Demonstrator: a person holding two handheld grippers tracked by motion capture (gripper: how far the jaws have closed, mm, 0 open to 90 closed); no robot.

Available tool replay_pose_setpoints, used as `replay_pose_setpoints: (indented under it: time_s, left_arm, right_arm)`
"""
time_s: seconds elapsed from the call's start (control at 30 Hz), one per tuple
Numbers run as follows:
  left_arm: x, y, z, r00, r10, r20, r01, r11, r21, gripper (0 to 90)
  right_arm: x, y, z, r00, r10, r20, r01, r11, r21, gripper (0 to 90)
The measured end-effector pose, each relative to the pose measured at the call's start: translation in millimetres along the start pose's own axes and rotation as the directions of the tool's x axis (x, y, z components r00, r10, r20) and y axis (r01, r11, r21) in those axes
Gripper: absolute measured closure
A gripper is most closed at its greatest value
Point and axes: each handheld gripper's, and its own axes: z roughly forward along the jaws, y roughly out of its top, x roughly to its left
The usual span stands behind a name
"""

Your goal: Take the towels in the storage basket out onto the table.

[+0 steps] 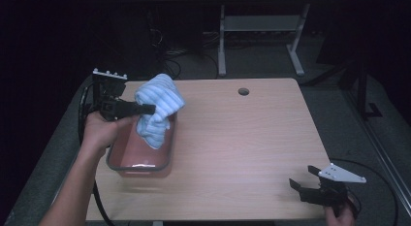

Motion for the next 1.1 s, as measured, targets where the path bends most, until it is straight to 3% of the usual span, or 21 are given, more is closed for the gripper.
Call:
replay_pose_setpoints:
  time_s: [0.57, 1.1]
  left_arm:
    - [-22.6, 17.2, 23.9, 0.9977, 0.046, 0.049, -0.047, 0.9988, 0.015, 70.6]
    - [-34.4, 24.4, 44.0, 0.9952, 0.052, 0.083, -0.055, 0.9981, 0.028, 70.5]
  right_arm:
    - [0.6, -0.2, 1.5, 1.0000, 0.006, -0.003, -0.006, 1.000, 0.002, 13.7]
    - [0.6, -0.3, 1.9, 1.0000, 0.002, -0.004, -0.002, 1.000, 0.006, 13.7]
